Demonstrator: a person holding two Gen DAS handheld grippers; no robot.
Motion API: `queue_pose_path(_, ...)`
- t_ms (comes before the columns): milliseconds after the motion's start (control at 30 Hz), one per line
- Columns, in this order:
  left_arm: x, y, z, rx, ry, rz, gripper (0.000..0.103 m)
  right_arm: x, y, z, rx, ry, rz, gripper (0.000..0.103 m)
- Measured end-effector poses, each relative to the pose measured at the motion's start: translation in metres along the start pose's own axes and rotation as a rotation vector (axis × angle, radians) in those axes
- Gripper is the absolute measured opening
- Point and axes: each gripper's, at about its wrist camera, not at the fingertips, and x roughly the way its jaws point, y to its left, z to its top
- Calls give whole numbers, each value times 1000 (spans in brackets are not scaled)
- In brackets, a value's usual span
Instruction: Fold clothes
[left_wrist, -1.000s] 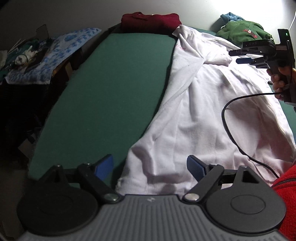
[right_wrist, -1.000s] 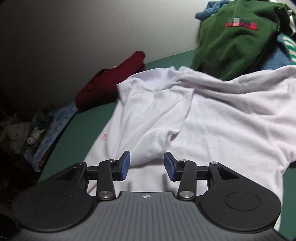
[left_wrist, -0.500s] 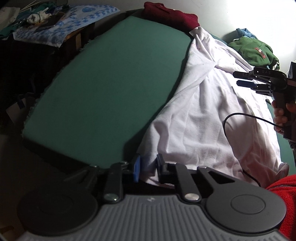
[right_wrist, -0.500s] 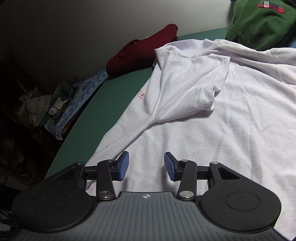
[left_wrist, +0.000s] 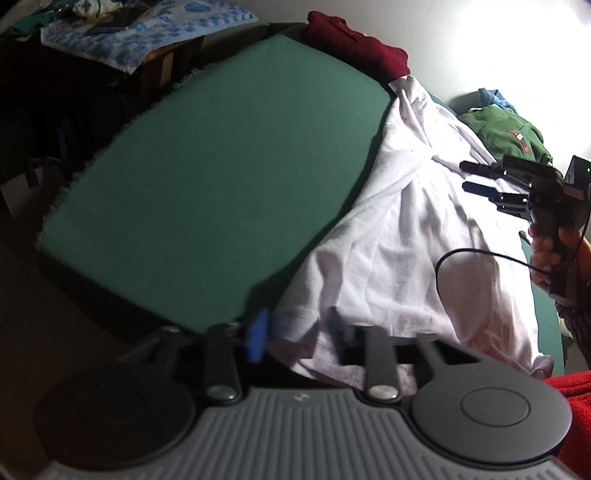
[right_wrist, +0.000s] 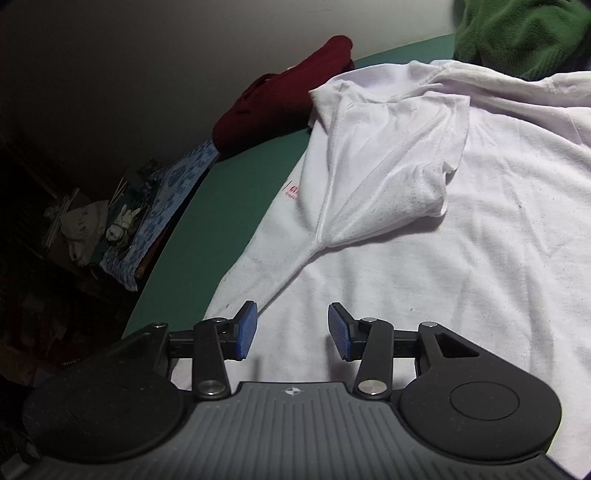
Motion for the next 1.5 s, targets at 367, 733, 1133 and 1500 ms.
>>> queue_pose_path(367,-23,-39,0,123,-64,113,0,40,-21,30,244,-47,8,48)
queue_pose_path(733,-45,-87,-10,263,-114,159,0,46,-25,39,245,-96,36,10)
queue_pose_path(1133,-48,-101,-15,284,-115,185,0,27,-36,52,198,-54,43,13)
queue_pose_path(1500,-52,-112,-17,290,-131,218,0,56,-23,37,240,12,58,33)
